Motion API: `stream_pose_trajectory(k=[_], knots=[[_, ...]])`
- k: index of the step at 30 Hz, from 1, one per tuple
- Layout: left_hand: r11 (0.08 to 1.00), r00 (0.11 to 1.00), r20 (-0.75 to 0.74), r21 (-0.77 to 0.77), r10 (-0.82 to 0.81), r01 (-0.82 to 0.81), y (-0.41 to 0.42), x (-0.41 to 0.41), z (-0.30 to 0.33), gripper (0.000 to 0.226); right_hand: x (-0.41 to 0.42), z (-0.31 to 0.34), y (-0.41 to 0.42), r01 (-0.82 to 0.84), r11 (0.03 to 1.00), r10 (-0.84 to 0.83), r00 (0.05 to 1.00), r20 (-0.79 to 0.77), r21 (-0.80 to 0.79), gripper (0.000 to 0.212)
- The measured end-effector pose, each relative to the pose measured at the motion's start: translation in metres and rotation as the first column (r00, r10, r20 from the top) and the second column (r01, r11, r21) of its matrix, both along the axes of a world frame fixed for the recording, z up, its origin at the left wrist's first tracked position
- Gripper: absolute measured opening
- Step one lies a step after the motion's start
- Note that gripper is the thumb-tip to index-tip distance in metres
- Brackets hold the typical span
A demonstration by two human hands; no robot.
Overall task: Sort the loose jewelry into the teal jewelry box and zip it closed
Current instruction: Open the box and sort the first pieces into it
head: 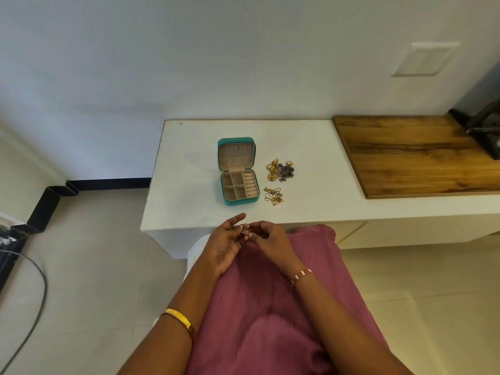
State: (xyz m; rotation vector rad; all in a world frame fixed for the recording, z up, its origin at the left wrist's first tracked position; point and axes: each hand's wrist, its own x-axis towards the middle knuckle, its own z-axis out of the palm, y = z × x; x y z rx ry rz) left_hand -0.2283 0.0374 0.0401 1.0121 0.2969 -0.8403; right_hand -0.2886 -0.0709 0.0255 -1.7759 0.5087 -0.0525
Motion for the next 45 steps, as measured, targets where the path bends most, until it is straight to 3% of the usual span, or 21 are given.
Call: stream_pose_trajectory(k=[6,12,16,20,28,31,34,38,41,45], knots=[[1.000,1.000,0.007,-0.020,0.000,0.000,0.001,0.000,0.000,0.033,-0.001,-0.002,-0.002,0.018,1.000,-0.019,1.000,-0.014,-0.012,0.003],[1.000,1.000,0.002,-0.007,-0.011,0.011,0.001,0.000,0.001,0.033,0.000,0.000,-0.003,0.033,0.999,-0.034,0.998,-0.047,-0.026,0.008],[1.000,1.000,0.001,-0.002,-0.016,0.016,0.002,0.000,0.000,0.032,-0.001,0.007,-0.003,0.077,0.990,-0.075,0.997,-0.021,0.119,0.007],[1.000,1.000,0.003,-0.031,-0.004,0.004,0.002,0.000,0.001,0.032,-0.002,0.008,0.001,0.022,0.972,-0.013,0.999,-0.040,0.233,0.027],[1.000,1.000,0.014,0.003,0.011,-0.011,0.000,0.001,-0.005,0.033,-0.005,0.009,-0.007,0.058,0.998,-0.058,0.998,-0.004,-0.009,0.012],[0.984,0.982,0.183,0.176,-0.040,0.007,-0.002,-0.002,-0.011,0.031,-0.005,0.008,-0.010,0.021,0.980,-0.029,0.999,-0.036,-0.199,0.010],[0.878,0.894,0.413,0.476,-0.171,-0.052,-0.005,-0.006,-0.016,0.028,-0.004,0.003,-0.014,0.018,0.940,-0.038,0.998,-0.053,-0.341,0.011],[0.790,0.814,0.526,0.596,-0.246,-0.146,-0.009,-0.009,-0.015,0.028,-0.002,0.002,-0.015,0.014,0.899,-0.040,0.998,-0.052,-0.438,0.014],[0.768,0.794,0.554,0.613,-0.251,-0.186,-0.009,-0.010,-0.013,0.027,-0.003,0.004,-0.015,0.020,0.920,-0.044,0.998,-0.053,-0.391,0.014],[0.755,0.773,0.571,0.627,-0.276,-0.193,-0.008,-0.010,-0.014,0.031,-0.002,0.016,-0.013,0.040,0.992,-0.050,0.996,-0.074,-0.122,0.030]])
